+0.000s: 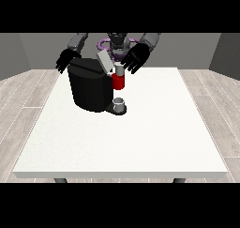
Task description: Insert the coffee pod into the coffee machine and close the lid
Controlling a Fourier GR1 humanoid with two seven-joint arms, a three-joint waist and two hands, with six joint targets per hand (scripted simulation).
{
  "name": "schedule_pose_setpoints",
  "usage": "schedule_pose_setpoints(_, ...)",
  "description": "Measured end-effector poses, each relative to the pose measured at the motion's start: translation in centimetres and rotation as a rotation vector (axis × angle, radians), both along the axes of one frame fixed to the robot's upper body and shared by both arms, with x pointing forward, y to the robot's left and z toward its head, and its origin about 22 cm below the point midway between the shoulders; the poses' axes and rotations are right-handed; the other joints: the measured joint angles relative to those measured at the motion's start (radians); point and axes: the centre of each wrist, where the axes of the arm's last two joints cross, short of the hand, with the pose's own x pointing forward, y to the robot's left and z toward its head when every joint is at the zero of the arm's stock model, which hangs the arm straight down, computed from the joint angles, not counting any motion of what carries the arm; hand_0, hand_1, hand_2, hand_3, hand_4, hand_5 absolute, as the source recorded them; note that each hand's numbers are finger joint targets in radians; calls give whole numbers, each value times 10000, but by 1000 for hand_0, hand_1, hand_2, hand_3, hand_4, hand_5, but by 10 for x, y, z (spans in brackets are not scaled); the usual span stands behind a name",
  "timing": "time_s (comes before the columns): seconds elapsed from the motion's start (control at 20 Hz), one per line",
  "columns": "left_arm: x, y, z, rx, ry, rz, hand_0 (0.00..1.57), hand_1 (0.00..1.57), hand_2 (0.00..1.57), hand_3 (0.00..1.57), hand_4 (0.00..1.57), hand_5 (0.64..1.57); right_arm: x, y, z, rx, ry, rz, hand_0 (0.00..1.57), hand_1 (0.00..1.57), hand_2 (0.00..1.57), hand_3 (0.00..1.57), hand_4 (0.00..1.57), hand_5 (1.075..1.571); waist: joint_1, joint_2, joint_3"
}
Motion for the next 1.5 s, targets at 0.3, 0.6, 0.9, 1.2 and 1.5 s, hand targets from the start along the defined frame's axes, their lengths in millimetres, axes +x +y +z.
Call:
schedule_pose_setpoints(0.3, 1, -7, -1, 93, 23, -326, 1179, 1179, 1253, 1183, 493, 1571, 1, -2, 1, 86, 10, -283, 0, 0, 0, 0, 525, 1571, 82, 49, 0)
schedule_pose_setpoints(0.6, 1, -4, 1, 153, -93, -340, 1204, 1204, 1279, 1208, 521, 1571, 1, -4, 2, 202, -63, -230, 0, 0, 0, 0, 513, 1571, 17, 213, 1)
schedule_pose_setpoints(0.9, 2, -9, -10, 206, 86, -207, 1208, 1208, 1265, 1191, 493, 1571, 0, -13, 3, 241, -66, -330, 0, 0, 0, 0, 499, 1571, 5, 113, 0)
schedule_pose_setpoints(1.2, 3, -11, -5, 187, 145, -194, 1220, 1220, 1266, 1167, 481, 1571, -1, -10, -1, 250, -151, -321, 0, 0, 0, 0, 435, 1571, 12, 274, 6)
schedule_pose_setpoints(1.5, 3, -14, -8, 233, 200, -390, 1129, 1129, 1167, 1028, 443, 1571, 1, -14, 0, 262, -156, -448, 0, 0, 0, 0, 437, 1571, 93, 294, 16)
